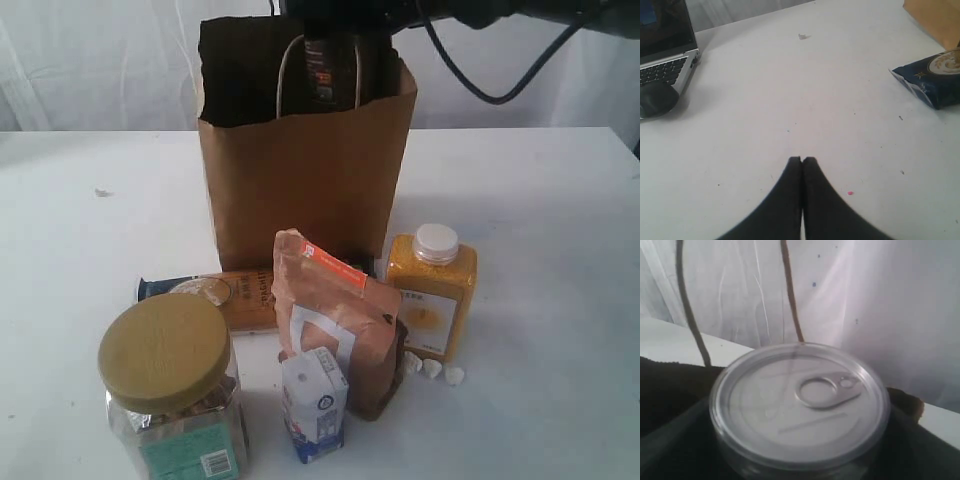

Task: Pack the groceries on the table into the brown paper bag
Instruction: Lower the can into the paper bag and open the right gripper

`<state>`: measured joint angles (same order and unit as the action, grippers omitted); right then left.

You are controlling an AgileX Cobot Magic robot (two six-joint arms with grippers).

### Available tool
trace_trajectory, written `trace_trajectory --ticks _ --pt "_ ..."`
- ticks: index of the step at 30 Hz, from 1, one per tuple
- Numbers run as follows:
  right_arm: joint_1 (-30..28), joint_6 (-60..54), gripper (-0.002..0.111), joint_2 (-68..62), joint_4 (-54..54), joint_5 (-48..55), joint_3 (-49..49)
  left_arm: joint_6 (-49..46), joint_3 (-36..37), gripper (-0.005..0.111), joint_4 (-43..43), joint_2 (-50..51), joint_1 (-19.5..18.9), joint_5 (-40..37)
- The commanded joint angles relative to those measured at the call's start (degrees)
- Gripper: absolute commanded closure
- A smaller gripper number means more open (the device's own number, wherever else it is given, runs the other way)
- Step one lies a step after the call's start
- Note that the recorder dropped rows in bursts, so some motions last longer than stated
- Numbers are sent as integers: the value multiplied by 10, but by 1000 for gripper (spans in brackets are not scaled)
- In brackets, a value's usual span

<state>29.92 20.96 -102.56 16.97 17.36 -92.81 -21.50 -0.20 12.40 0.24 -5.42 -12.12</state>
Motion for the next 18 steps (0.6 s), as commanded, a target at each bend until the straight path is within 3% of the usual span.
trace_trajectory --ticks 1,8,18 --pt "-3 -2 75 8 10 -32 -2 0 2 107 1 -2 -1 1" --pt "-3 -2 59 8 10 -32 -2 0 2 107 1 -2 -1 1" --pt "-3 -2 58 -16 10 -11 -2 0 2 107 1 -2 -1 1"
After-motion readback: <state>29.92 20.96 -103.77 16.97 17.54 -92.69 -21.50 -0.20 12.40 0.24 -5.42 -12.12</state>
